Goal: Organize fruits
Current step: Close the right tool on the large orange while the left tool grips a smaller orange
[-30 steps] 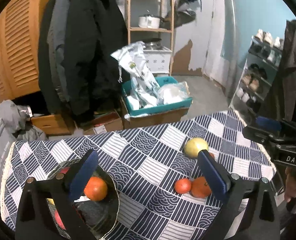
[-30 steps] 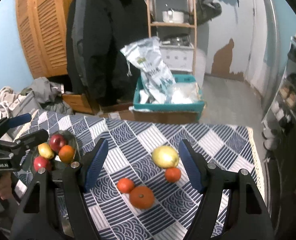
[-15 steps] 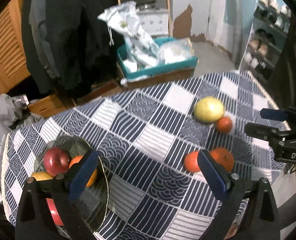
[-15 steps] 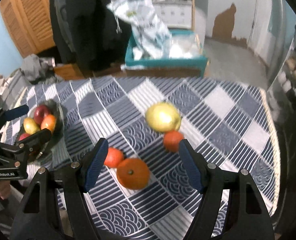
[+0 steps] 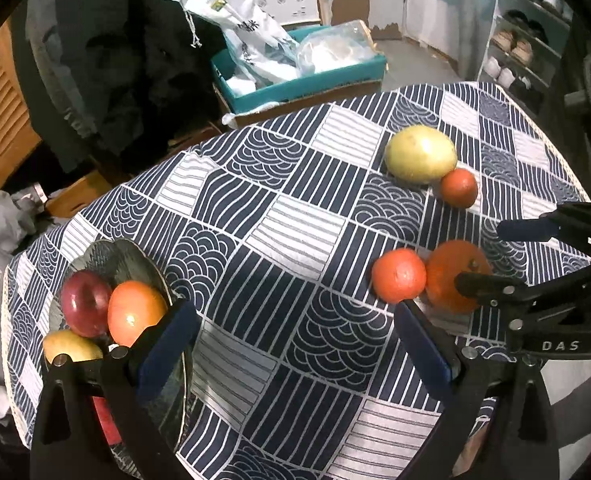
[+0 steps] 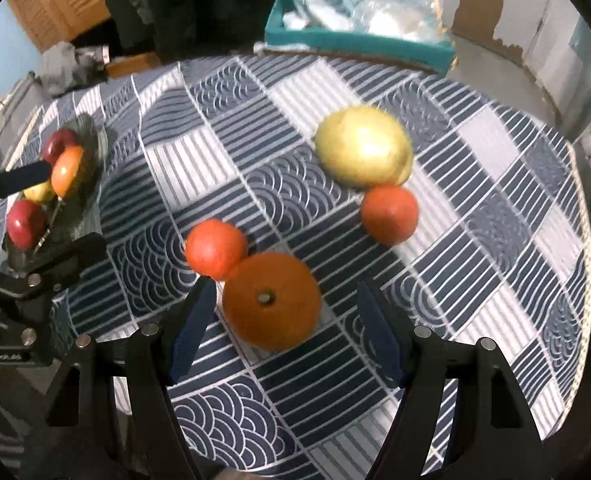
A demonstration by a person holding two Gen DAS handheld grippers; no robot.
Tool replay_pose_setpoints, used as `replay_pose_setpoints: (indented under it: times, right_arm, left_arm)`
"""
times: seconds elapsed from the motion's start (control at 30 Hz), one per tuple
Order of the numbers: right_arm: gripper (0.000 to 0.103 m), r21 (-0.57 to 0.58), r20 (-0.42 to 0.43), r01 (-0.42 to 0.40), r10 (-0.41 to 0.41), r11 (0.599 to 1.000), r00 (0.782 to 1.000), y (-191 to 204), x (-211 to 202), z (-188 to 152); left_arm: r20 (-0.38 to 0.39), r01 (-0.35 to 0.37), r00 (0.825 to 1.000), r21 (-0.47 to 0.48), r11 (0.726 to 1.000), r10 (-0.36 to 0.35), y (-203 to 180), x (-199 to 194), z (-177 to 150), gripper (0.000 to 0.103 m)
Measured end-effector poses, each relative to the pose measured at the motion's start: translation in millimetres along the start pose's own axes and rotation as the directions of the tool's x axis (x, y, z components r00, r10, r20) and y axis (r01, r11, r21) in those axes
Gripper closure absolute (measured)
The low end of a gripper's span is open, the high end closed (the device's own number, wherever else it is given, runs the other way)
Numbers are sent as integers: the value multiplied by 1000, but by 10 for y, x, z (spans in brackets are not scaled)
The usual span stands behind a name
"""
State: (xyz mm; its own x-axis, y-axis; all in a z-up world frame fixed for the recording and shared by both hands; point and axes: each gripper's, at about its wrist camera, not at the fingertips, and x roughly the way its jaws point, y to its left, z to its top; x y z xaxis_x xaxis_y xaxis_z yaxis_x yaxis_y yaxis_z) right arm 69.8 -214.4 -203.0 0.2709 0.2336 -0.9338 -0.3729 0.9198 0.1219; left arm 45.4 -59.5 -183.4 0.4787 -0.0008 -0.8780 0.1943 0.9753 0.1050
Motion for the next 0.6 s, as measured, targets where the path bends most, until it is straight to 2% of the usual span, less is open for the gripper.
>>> replay_pose_setpoints:
  times: [0.3, 0.33, 0.37, 0.5, 0.6]
  right_arm:
    - [29, -10, -75, -13, 12, 1000, 997, 42, 322, -39]
    - [31, -9, -78, -15, 14, 1000, 997, 45, 346, -42]
    - [37, -6, -82, -27, 26, 1000, 996, 36, 374, -44]
    - [38, -2, -85, -48, 47, 999, 995, 26, 373, -49]
    - [39, 6, -75, -20, 21, 1000, 997, -32, 318, -65]
  left_arm:
    - [-13, 7, 1000, -12, 1000, -7, 8, 104, 4, 3]
    - [-15, 7, 1000, -13, 1000, -7, 4, 119, 12, 3]
    - [-16, 10, 1000, -14, 1000, -10, 2, 128, 16, 3]
    - [-12, 33, 999, -22, 999, -33, -16, 156, 51, 3]
    - [-8, 48, 999, -15, 999, -49, -66, 192, 86, 3]
